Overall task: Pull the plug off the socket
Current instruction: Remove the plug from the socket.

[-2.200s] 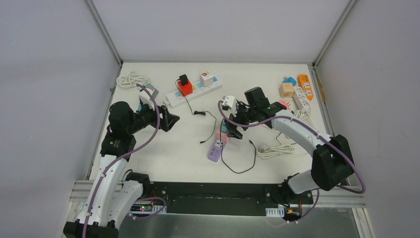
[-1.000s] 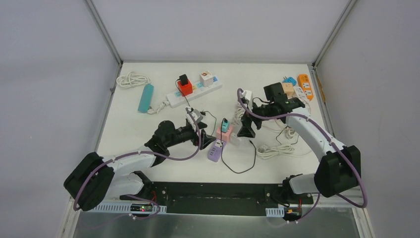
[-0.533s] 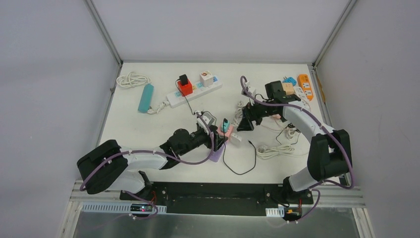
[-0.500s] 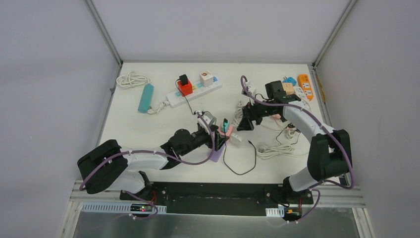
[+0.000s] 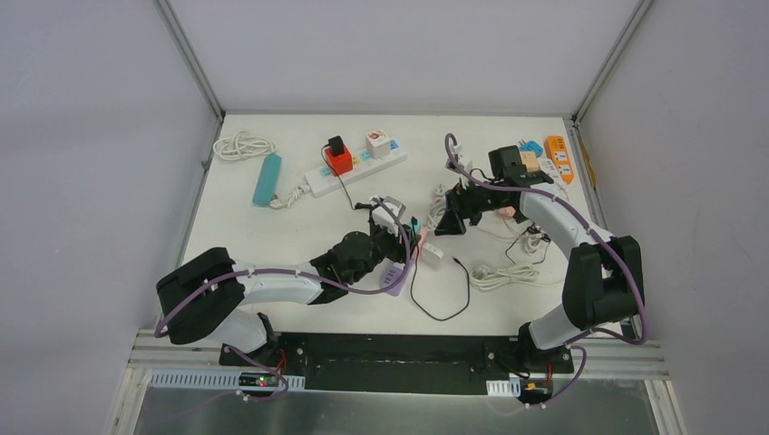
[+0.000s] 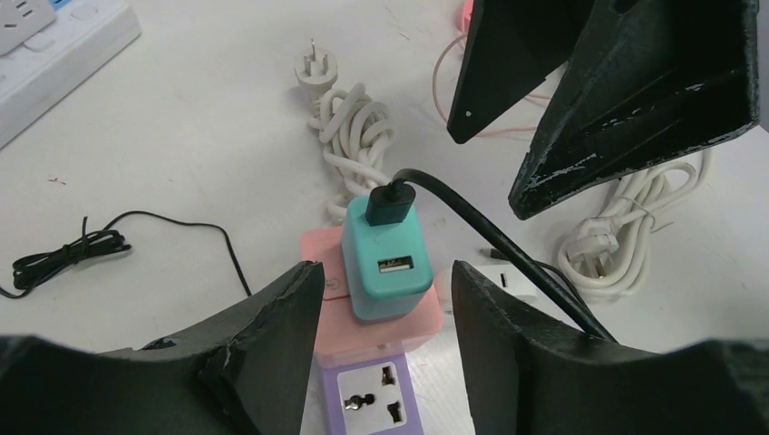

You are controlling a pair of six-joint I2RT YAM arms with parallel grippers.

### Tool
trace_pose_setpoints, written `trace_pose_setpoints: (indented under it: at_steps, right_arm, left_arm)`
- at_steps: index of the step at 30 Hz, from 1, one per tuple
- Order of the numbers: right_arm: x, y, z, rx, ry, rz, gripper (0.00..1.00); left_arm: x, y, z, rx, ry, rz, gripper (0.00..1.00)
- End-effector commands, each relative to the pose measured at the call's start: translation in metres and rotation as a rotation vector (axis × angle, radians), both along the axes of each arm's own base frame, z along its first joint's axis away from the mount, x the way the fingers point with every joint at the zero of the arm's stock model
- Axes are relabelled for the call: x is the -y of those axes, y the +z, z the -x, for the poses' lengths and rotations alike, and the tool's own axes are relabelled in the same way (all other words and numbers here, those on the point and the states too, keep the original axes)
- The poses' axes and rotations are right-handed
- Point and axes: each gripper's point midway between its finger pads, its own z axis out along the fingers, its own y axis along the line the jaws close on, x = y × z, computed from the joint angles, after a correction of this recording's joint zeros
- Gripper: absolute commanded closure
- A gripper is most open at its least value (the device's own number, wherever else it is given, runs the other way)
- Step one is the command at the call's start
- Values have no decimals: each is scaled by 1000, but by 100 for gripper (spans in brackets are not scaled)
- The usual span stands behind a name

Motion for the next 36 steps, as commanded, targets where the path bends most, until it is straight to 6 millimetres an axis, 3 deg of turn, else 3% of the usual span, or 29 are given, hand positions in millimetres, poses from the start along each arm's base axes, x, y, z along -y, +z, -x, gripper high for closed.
trace_pose_setpoints:
  at_steps: [1, 6, 17, 23, 29, 36]
  right_arm:
    - [-4, 16, -15, 46, -6, -41, 24]
    - [-3, 14, -16, 35, -15, -37, 25]
    - [-8, 10, -19, 2, -50, -72, 29]
    - [-15, -6, -22, -63, -86, -93, 31]
    - [-25, -25, -18, -163, -72, -96, 30]
    - [-47, -31, -19, -238, -78, -135, 32]
  left_arm:
    - [9, 12, -7, 19, 33, -5, 46]
    - [16, 11, -6, 35, 2, -32, 55]
    - [9, 6, 9, 143, -186, -254, 99]
    - [1, 10, 7, 100, -305, -147, 100]
    - [-3, 5, 6, 94, -324, -149, 100]
    - [1, 2, 8, 87, -344, -139, 100]
